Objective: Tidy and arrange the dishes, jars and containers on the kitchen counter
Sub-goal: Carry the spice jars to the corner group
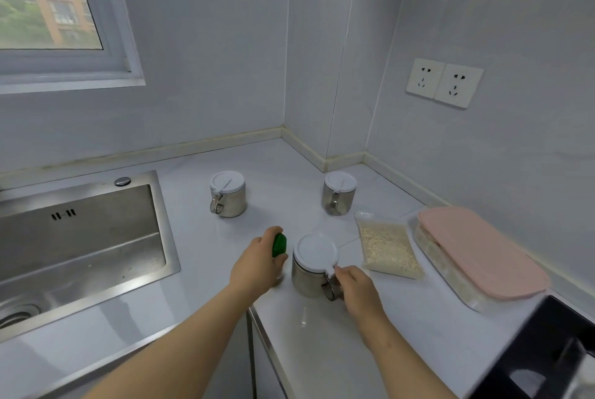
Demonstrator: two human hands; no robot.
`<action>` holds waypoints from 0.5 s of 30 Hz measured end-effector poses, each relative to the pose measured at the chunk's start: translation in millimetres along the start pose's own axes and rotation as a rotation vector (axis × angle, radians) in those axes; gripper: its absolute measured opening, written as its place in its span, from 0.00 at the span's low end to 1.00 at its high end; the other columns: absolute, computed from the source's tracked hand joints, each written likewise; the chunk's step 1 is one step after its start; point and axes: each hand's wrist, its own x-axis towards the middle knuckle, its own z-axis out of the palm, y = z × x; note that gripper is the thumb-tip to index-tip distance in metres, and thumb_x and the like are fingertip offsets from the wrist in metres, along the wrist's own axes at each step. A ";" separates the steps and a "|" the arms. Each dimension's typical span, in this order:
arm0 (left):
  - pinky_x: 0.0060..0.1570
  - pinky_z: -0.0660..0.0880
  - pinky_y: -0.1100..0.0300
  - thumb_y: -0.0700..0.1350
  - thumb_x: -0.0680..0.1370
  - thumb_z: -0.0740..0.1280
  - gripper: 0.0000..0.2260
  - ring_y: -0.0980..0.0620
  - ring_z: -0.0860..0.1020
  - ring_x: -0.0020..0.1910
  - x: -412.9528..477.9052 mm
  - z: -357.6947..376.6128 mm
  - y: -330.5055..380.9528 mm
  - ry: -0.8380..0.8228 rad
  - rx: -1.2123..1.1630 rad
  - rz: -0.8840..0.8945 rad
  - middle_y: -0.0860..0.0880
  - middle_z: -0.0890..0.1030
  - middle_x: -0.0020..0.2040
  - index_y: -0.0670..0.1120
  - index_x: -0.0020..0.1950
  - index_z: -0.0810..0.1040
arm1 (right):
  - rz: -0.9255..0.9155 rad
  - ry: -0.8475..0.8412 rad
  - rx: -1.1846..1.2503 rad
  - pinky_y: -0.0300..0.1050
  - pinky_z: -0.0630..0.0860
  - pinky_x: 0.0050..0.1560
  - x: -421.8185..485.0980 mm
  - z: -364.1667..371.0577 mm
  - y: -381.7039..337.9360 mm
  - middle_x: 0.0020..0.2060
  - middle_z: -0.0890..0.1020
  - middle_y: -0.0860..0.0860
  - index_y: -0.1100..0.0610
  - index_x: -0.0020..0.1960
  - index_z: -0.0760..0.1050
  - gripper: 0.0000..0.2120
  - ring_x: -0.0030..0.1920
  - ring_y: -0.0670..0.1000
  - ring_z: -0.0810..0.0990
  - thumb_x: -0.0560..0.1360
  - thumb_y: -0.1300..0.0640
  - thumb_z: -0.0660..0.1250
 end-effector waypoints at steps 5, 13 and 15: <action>0.52 0.73 0.54 0.48 0.80 0.61 0.21 0.45 0.75 0.56 -15.1 3.8 4.2 0.003 0.004 -0.007 0.44 0.73 0.61 0.52 0.71 0.61 | 0.020 -0.093 -0.047 0.39 0.67 0.37 -8.0 -2.1 12.8 0.38 0.76 0.50 0.54 0.44 0.73 0.04 0.38 0.47 0.72 0.77 0.59 0.62; 0.54 0.74 0.52 0.48 0.79 0.62 0.20 0.46 0.74 0.56 -32.3 5.6 10.5 0.003 -0.010 -0.057 0.46 0.73 0.61 0.54 0.70 0.62 | 0.056 -0.125 0.048 0.39 0.67 0.31 -12.6 1.1 15.4 0.36 0.73 0.51 0.57 0.40 0.70 0.12 0.32 0.48 0.71 0.80 0.57 0.56; 0.54 0.74 0.51 0.49 0.78 0.63 0.22 0.45 0.74 0.56 -37.5 8.5 13.5 0.045 -0.037 -0.094 0.46 0.73 0.61 0.53 0.71 0.61 | 0.057 -0.122 0.065 0.39 0.67 0.31 -15.5 -0.2 18.2 0.35 0.73 0.51 0.56 0.39 0.69 0.13 0.32 0.49 0.71 0.81 0.57 0.56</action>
